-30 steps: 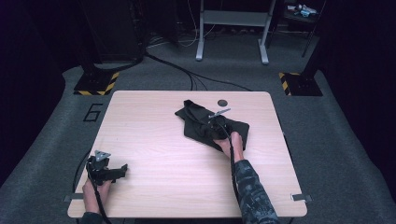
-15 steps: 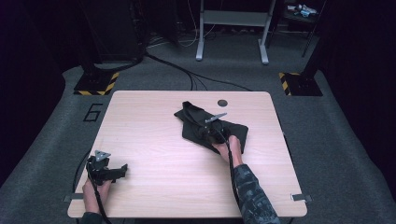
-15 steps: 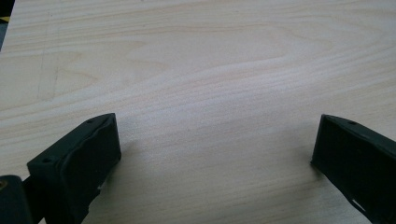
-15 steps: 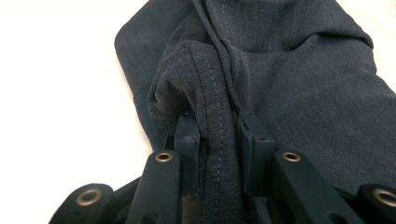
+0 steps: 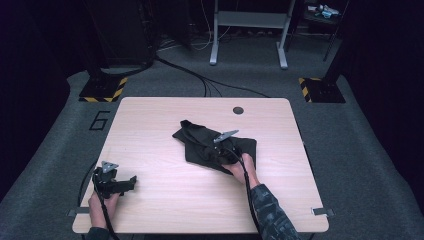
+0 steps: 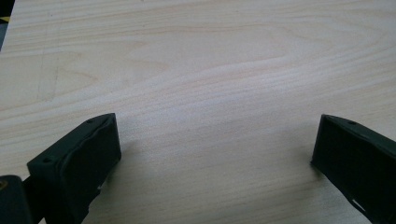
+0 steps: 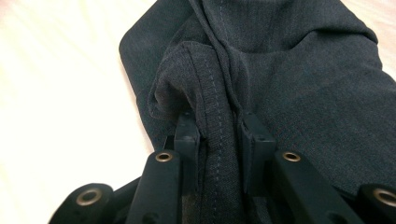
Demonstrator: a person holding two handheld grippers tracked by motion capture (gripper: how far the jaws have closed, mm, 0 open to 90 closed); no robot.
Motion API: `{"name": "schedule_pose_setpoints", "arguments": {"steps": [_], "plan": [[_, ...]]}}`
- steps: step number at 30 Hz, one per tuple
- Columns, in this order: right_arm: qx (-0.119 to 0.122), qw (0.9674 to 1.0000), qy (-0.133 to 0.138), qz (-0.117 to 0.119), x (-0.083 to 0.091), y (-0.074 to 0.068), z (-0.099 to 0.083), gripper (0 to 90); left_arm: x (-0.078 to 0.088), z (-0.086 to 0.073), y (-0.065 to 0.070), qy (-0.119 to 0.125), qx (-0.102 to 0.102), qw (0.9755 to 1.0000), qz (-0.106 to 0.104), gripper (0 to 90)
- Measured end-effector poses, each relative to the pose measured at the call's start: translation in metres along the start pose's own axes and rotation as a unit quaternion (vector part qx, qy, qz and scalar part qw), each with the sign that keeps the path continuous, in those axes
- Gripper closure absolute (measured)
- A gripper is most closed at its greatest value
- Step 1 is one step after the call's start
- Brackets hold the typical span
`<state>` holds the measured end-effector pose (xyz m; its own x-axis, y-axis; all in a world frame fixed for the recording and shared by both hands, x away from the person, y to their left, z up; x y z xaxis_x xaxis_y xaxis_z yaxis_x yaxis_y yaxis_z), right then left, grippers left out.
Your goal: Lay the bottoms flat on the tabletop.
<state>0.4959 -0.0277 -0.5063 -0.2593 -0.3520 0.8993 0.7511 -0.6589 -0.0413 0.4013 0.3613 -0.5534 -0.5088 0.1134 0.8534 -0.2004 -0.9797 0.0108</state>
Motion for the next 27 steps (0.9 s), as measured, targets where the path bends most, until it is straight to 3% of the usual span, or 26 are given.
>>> {"name": "schedule_pose_setpoints", "arguments": {"steps": [9,16,20,27], "plan": [[0.021,0.9991,0.004,0.038,0.002,-0.022,-0.007,72.0,0.0,0.0,0.0,0.002,0.001,1.0,0.0,0.6],[0.04,0.998,0.001,0.049,0.005,-0.034,-0.015,71.9,0.0,0.0,0.0,0.002,0.0,1.0,0.0,0.7],[0.073,0.9952,-0.005,0.065,0.01,-0.04,-0.024,71.7,0.0,0.0,0.0,0.002,0.0,1.0,0.0,0.7],[0.082,0.9943,-0.003,0.067,0.014,-0.045,-0.032,68.3,0.0,0.0,0.0,0.002,0.001,1.0,0.0,0.7]]}}
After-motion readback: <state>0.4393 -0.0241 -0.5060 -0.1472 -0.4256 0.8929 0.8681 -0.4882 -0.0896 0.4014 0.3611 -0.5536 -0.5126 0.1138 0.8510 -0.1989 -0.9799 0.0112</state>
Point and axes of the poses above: each handheld gripper's, and its own axes: x roughly backward along the jaws, z roughly out of its top, y roughly to its right, the point moved 3 cm from there along -x, roughly forward along the jaws, and after that the axes turned 15 degrees about -y, right-handed, at the moved point
